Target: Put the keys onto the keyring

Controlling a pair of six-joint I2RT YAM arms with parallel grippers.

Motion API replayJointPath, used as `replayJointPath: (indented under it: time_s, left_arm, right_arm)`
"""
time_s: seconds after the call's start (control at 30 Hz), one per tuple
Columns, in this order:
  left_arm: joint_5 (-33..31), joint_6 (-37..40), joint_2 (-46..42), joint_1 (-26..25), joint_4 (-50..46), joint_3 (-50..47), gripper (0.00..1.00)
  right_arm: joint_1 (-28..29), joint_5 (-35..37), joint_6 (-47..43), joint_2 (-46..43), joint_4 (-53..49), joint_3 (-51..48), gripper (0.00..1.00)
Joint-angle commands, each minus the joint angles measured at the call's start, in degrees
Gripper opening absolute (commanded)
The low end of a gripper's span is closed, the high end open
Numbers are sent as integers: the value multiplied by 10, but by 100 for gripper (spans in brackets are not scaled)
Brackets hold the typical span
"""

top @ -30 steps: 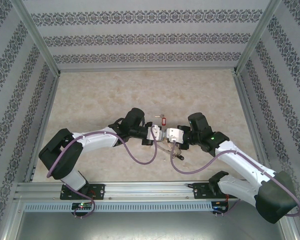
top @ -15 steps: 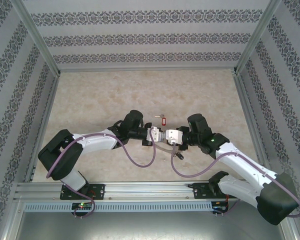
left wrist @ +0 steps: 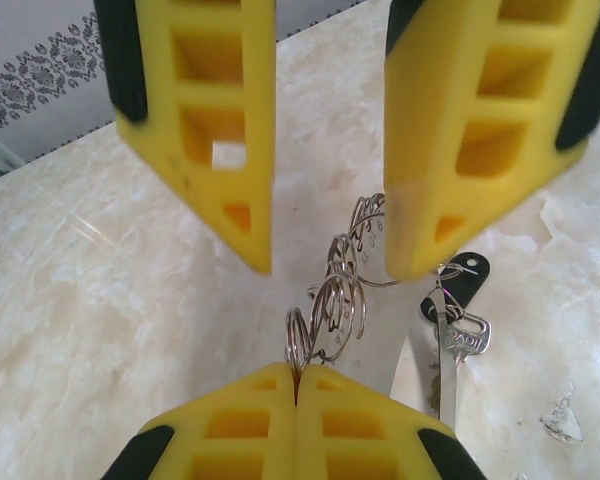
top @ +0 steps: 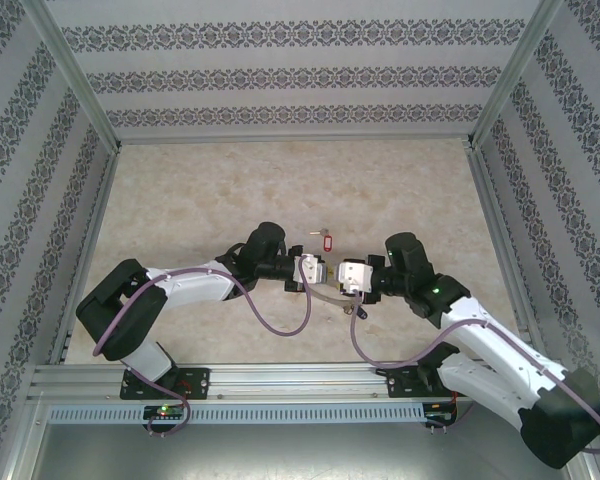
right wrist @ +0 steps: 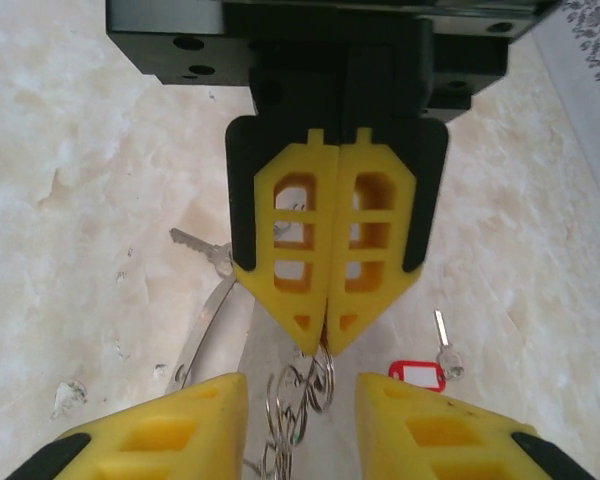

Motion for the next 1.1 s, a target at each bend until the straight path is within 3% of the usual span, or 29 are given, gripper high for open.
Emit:
replayJointPath:
  time_s: [0.0,0.17,0.37,0.57,0.63,0.73,0.8,0.9,1.07]
  left_arm:
    - [1,-10,5,-8,-13,-19,0]
    - [3,-14,4,-8,-8,-22,0]
    - [11,-18,6,-6,-10,-20,0]
    - [21,-31,4,0,-8,-18,0]
    - [20,-36,6,2,-11,-15,0]
    - [13,-63,10,5,8,-18,0]
    - [6,-90,11,8,33,-23,0]
    - [-8,-115,10,10,54,-30,0]
    - [-16,-141,14,13,57,-23,0]
  right_arm:
    - [-24,-33,-4,-24,-35,-2,30]
    - [-57,-40,-31,-23,-79,20,22]
    - [-59,-53,-88,11,-131,57,31]
    - [-42,-38,-115,28,-144,73,25]
    - [-50,-42,-18,36,-111,92,27]
    - [-55,-23,274,58,-71,146,34]
    - [-55,35,492,78,-86,191,33]
    - [-60,121,741,95,-181,241,31]
    - [-64,66,959,27,-170,152,29]
